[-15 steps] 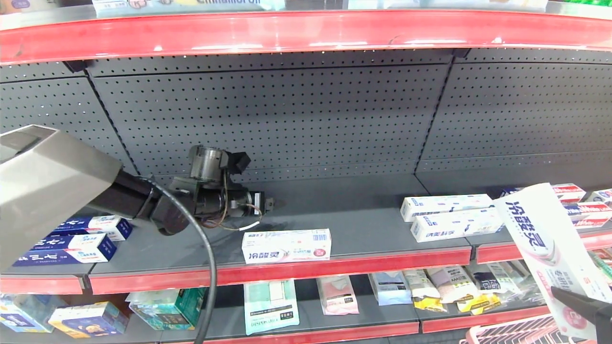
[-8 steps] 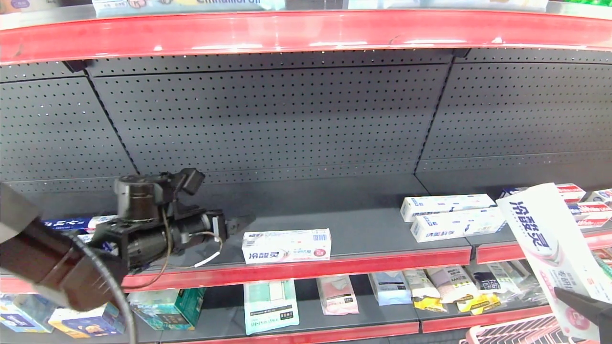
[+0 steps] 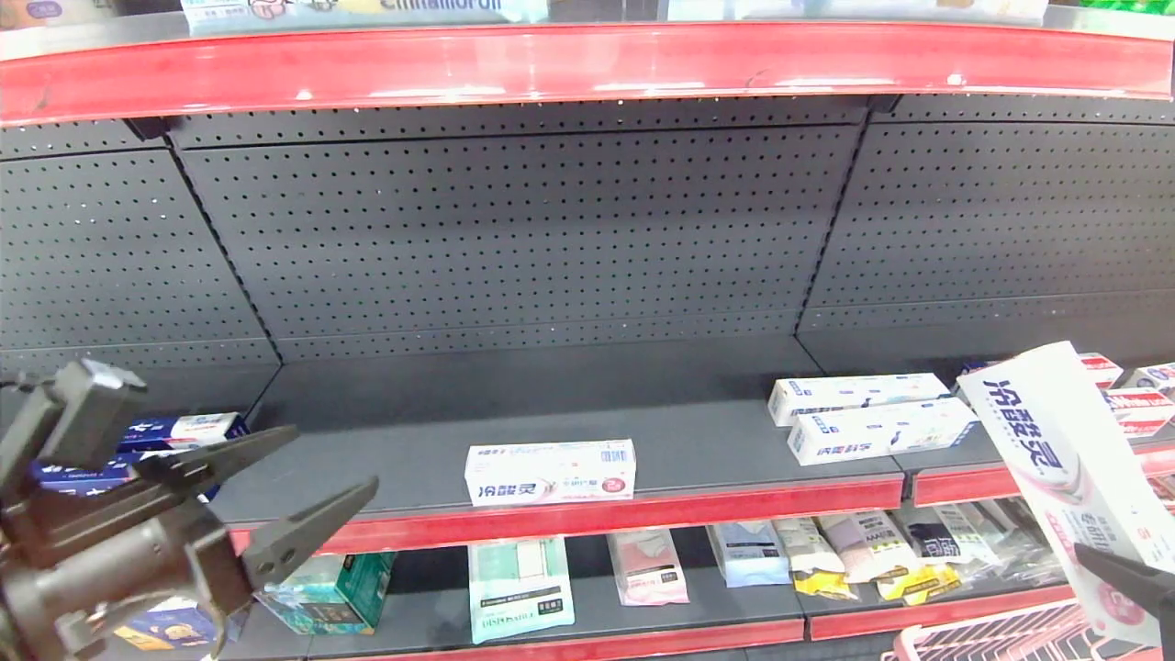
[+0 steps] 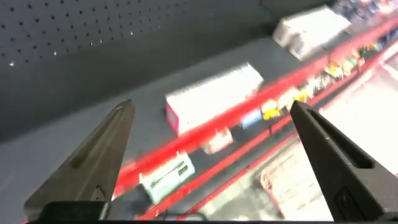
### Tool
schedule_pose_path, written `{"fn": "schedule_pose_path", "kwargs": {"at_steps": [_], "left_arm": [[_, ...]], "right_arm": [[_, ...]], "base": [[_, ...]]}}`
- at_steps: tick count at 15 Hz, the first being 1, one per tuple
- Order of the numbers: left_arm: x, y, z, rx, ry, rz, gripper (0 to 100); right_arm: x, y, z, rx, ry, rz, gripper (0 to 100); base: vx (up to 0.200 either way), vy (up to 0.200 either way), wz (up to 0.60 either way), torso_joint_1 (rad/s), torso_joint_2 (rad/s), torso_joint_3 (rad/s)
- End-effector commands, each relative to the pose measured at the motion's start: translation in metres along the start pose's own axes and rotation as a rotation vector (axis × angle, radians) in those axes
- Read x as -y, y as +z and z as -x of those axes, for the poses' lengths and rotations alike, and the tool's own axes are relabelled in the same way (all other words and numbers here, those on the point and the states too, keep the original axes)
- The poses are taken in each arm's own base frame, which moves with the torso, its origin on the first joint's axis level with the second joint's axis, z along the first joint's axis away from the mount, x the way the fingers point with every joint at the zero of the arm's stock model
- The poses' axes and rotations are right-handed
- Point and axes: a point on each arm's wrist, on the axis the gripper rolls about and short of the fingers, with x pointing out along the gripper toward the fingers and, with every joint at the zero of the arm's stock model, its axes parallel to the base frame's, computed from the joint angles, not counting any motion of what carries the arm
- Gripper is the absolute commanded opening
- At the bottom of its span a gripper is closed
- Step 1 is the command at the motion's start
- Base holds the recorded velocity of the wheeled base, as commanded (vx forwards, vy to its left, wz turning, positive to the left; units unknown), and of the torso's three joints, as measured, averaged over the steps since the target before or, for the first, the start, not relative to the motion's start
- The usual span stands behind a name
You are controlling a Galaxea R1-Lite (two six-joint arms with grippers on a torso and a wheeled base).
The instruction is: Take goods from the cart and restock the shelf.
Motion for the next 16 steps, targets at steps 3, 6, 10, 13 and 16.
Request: {"fn": "schedule_pose_path", "kwargs": {"at_steps": [3, 6, 10, 13, 16], "left_arm": [[0.039, -0.019, 0.124, 0.0, 0.181, -0.079, 100], [0.037, -0.031, 0.136, 0.055, 0.39, -0.08, 100], [0.038, -0.053, 0.141, 0.04, 0.546, -0.043, 100], [0.039, -0.061, 0.138, 0.022, 0.724, 0.01, 100], [0.043, -0.105, 0.137, 0.065, 0.768, -0.003, 100]], "right_arm": [[0.002, 0.012, -0.002, 0.015, 0.002, 0.02, 0], [0.002, 0.015, -0.004, 0.026, 0.049, 0.02, 0], [0.002, 0.013, -0.004, 0.021, 0.049, 0.017, 0], [0.002, 0.013, -0.005, 0.014, 0.048, 0.018, 0], [0.003, 0.014, -0.003, 0.025, 0.042, 0.014, 0]], "base": [[0.0, 0.0, 0.0, 0.0, 0.0, 0.0], [0.0, 0.0, 0.0, 0.0, 0.0, 0.0], [0.0, 0.0, 0.0, 0.0, 0.0, 0.0], [0.0, 0.0, 0.0, 0.0, 0.0, 0.0], [0.0, 0.0, 0.0, 0.0, 0.0, 0.0]]}}
